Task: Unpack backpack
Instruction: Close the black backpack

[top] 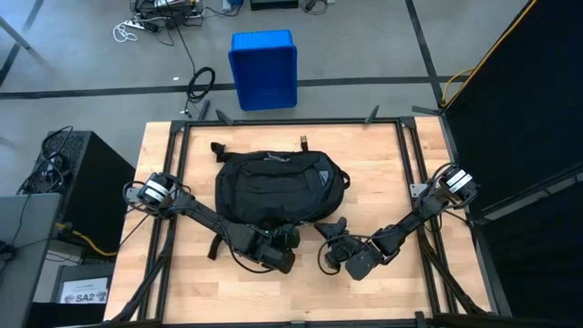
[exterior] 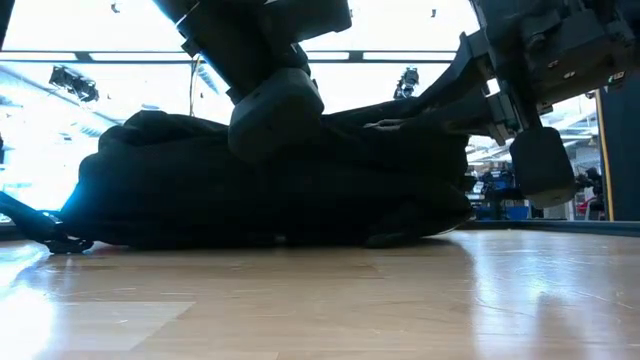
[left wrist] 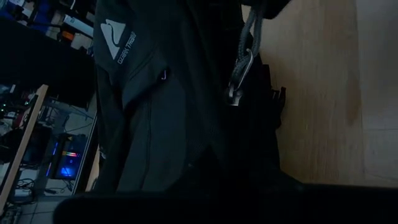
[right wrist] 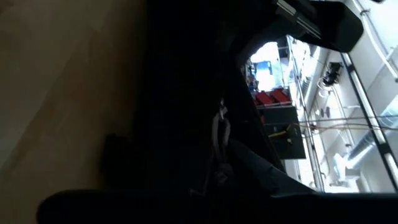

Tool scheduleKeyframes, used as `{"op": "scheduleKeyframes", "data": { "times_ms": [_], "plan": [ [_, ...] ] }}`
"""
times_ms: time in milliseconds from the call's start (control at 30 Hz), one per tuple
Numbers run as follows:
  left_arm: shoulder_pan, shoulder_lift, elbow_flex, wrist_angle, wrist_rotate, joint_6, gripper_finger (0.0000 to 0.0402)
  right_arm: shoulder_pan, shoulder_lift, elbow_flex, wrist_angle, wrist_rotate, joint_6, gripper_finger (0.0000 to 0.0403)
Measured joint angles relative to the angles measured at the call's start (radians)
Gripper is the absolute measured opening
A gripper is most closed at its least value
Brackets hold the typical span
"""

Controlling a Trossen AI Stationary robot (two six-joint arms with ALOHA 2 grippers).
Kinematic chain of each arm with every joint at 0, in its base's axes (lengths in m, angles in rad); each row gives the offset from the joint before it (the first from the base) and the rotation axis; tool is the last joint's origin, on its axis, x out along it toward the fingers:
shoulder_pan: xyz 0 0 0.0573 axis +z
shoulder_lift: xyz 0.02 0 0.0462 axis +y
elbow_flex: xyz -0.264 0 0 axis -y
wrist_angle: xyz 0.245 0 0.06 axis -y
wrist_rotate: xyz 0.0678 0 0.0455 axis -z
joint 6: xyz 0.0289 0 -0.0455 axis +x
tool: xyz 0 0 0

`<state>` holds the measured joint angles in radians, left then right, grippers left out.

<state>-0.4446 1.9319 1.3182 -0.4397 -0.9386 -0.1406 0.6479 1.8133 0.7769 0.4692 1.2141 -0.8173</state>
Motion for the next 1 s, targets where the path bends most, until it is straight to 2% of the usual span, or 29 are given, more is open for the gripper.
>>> {"op": "scheduleKeyframes", "data": {
  "times_ms": [433,633,900,967,1000],
  "plan": [
    [-0.011,-0.003,0.007,-0.029,-0.003,-0.002,0.0000,0.053,0.000,0.000,-0.008,0.206,-0.086,0.0002],
    [-0.036,-0.003,0.007,-0.040,-0.009,-0.009,0.0000,0.053,-0.002,-0.006,-0.033,0.241,-0.059,0.0001],
    [-0.074,-0.008,0.010,-0.151,-0.014,-0.179,0.0000,0.041,-0.066,-0.042,-0.048,0.227,-0.024,0.0001],
    [-0.087,-0.010,-0.004,-0.249,0.017,-0.203,0.0000,0.045,-0.102,-0.055,-0.076,0.364,-0.017,0.0002],
    [-0.096,-0.005,-0.008,-0.304,0.022,-0.219,0.0000,0.046,-0.119,-0.052,-0.070,0.388,-0.009,0.0003]
  ]
}}
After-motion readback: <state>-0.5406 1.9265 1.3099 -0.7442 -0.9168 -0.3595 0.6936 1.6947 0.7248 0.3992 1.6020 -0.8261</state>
